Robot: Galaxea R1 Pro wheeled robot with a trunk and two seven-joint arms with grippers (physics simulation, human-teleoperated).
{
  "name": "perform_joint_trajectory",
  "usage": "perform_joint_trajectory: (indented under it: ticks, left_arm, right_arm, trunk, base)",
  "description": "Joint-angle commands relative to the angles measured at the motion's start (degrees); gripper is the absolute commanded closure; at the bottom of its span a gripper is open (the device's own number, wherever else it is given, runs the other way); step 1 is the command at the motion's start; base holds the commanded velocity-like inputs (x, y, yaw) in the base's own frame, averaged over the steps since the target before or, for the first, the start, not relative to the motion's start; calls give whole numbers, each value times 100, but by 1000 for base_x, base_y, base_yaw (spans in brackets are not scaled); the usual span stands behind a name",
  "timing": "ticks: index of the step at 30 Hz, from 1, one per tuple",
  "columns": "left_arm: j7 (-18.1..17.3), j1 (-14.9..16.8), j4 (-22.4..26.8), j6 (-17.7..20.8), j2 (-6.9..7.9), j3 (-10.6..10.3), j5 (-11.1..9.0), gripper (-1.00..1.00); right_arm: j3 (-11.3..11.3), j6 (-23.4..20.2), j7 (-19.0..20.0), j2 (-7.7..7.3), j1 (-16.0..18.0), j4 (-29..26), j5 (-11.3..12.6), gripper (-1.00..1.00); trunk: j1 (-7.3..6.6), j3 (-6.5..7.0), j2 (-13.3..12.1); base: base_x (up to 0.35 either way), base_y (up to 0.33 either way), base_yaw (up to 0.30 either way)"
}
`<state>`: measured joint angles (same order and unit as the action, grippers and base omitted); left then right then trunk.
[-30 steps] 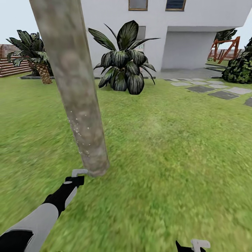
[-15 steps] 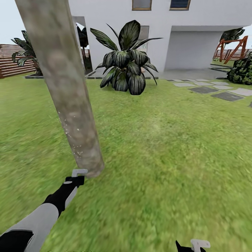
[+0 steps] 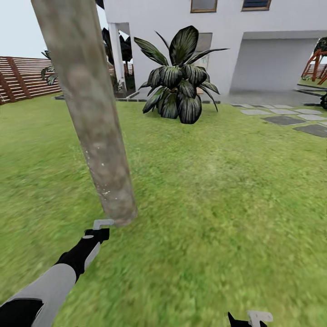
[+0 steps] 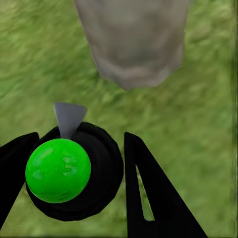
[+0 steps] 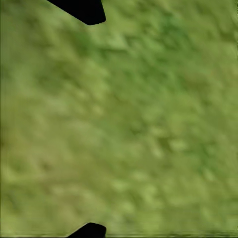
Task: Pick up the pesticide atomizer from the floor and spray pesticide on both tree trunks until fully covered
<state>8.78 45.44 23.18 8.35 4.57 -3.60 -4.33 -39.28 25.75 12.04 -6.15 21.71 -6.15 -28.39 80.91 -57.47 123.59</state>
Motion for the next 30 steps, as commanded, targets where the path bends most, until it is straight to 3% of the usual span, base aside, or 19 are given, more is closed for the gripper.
perform_joint_trajectory:
  ticks: [1, 7, 23, 30]
  left_arm:
    - [1, 0, 2, 0, 0, -1, 2, 100]
    - [1, 0, -6, 0, -7, -1, 1, 100]
    - [1, 0, -6, 0, -9, 6, -3, 100]
    - [1, 0, -6, 0, -8, 8, -6, 100]
  right_arm:
    - [0, 0, 0, 0, 0, 0, 0, -100]
    - [0, 0, 0, 0, 0, 0, 0, -100]
    - [0, 0, 0, 1, 0, 0, 0, -100]
    - [0, 1, 0, 0, 0, 0, 0, -100]
  trunk:
    - [0, 0, 0]
    - [0, 0, 0]
    - [0, 0, 0]
    - [0, 0, 0]
  base:
    - [0, -280, 6]
    - [21, -280, 65]
    - [129, -270, 269]
    - [167, -256, 42]
